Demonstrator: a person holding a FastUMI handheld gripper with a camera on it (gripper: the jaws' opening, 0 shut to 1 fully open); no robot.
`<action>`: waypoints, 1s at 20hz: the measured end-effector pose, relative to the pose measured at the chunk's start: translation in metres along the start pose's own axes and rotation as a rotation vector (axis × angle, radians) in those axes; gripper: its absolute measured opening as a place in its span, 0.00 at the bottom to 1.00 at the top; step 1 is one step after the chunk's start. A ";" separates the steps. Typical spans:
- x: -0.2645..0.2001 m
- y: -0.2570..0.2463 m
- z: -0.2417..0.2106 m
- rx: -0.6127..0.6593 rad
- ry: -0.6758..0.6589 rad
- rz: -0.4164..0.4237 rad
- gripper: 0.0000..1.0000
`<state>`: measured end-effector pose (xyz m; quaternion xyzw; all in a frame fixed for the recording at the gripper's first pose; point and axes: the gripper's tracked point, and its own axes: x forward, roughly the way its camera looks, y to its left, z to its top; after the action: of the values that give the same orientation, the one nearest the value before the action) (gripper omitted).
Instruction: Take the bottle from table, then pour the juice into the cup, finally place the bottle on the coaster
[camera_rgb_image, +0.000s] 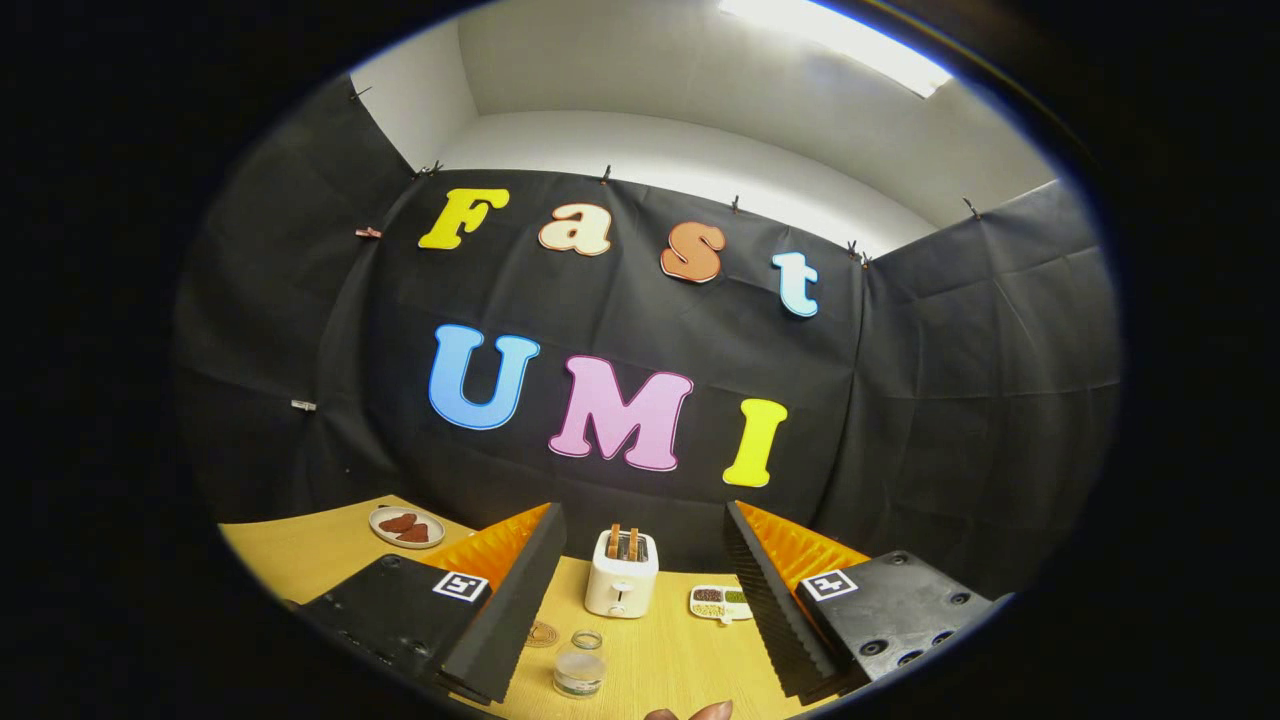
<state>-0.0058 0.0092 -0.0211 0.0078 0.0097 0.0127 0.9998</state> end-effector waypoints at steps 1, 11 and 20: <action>0.000 0.001 -0.004 0.000 -0.003 0.004 0.97; 0.010 0.027 -0.104 0.057 0.054 0.054 0.97; 0.014 0.051 -0.225 0.098 0.156 0.061 0.97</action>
<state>0.0024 0.0639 -0.2453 0.0558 0.0879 0.0434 0.9936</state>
